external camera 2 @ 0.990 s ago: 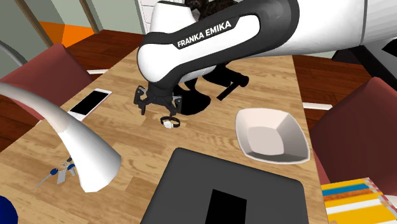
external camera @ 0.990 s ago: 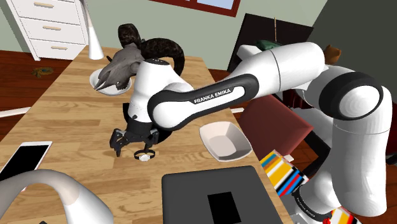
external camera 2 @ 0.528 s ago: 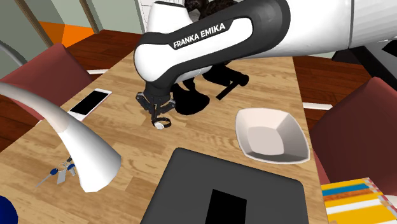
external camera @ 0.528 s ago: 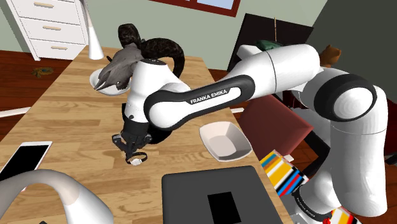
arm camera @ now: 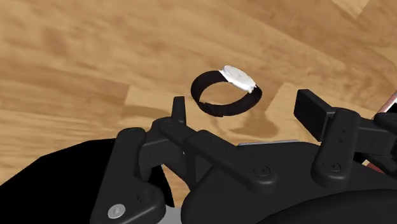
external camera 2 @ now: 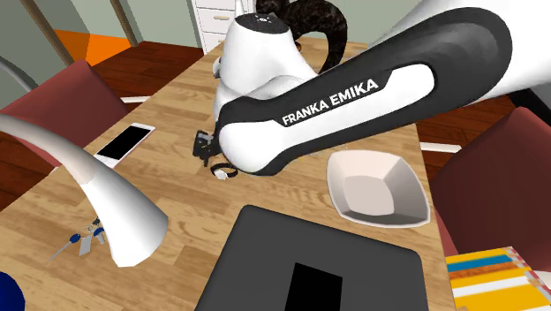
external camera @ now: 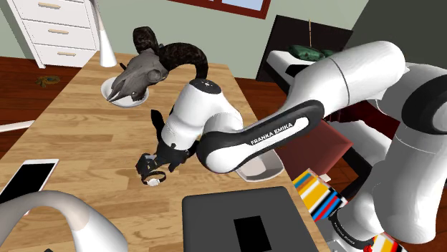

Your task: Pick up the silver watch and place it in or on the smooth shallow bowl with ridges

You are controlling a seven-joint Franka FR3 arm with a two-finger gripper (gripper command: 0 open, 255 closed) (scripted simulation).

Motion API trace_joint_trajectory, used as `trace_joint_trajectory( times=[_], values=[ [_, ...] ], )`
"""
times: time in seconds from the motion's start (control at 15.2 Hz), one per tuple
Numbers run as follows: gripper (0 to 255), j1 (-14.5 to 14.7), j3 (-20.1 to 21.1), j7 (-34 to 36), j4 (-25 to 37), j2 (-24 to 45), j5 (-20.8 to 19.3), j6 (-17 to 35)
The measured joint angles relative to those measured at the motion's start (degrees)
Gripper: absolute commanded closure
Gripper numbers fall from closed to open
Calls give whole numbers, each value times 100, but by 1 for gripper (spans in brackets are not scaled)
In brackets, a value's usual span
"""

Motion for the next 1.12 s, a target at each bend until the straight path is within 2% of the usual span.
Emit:
trace_joint_trajectory(
  times=[0.07,0.13,0.26,0.66,1.06,1.12],
  values=[
    [0,74,-95,30,-568,-324,-314,636],
    [0,127,-162,64,-899,-482,-531,1048],
    [0,233,-278,176,-1091,-486,-801,1414],
    [0,475,-540,435,-966,-121,-1180,1705],
    [0,488,-564,443,-939,-73,-1206,1727],
    [255,488,-564,443,-939,-73,-1206,1727]
  ],
)
